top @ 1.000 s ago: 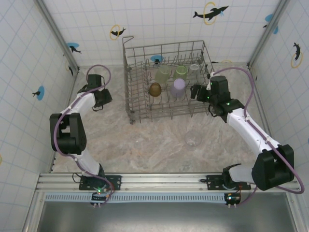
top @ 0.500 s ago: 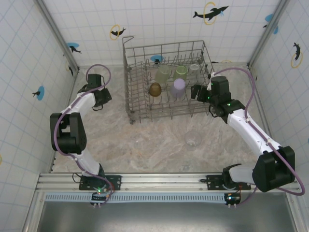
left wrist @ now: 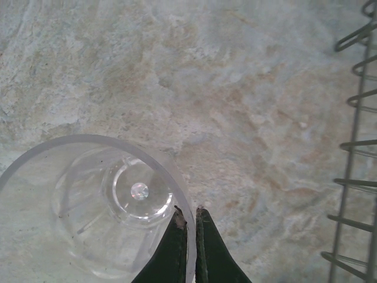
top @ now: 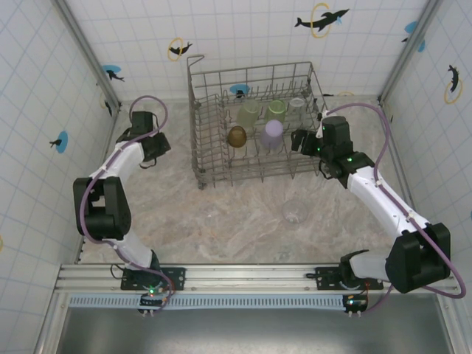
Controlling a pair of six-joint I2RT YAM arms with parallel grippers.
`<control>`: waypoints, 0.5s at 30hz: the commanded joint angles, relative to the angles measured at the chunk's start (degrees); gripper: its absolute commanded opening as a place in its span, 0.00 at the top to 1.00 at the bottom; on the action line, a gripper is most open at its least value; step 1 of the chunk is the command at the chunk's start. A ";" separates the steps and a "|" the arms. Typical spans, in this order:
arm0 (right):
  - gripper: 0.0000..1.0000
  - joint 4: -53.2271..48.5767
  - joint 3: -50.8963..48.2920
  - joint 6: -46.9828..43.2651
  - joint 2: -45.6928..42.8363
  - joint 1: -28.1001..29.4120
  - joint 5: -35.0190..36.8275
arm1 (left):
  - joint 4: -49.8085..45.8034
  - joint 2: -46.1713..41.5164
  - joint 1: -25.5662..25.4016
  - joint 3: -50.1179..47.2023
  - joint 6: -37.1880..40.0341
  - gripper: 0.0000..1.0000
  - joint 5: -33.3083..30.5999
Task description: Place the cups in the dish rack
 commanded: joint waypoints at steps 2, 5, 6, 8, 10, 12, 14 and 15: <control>0.00 1.46 0.47 0.49 0.07 0.36 -1.37 | 3.49 -4.54 0.14 1.62 -1.37 1.00 2.02; 0.00 1.95 0.41 0.85 0.66 0.42 -2.07 | 4.99 -6.07 0.18 2.10 -1.56 1.00 2.38; 0.00 2.09 0.39 0.94 0.86 0.44 -2.25 | 5.33 -6.45 0.16 2.23 -1.65 1.00 2.43; 0.00 2.49 0.56 1.22 1.31 0.45 -3.02 | 6.42 -7.39 0.18 2.51 -1.73 1.00 3.15; 0.00 2.53 1.03 1.39 1.74 0.43 -3.82 | 7.98 -8.33 0.17 2.47 -1.94 1.00 4.25; 0.00 2.41 1.58 1.50 2.02 0.45 -4.34 | 10.15 -9.41 0.14 1.98 -2.59 1.00 5.53; 0.00 2.33 2.12 1.62 2.28 0.45 -4.73 | 13.87 -11.00 0.19 0.51 -3.07 1.00 8.30; 0.00 2.26 2.27 1.58 2.36 0.53 -4.75 | 15.35 -11.81 0.14 -0.27 -3.72 1.00 9.59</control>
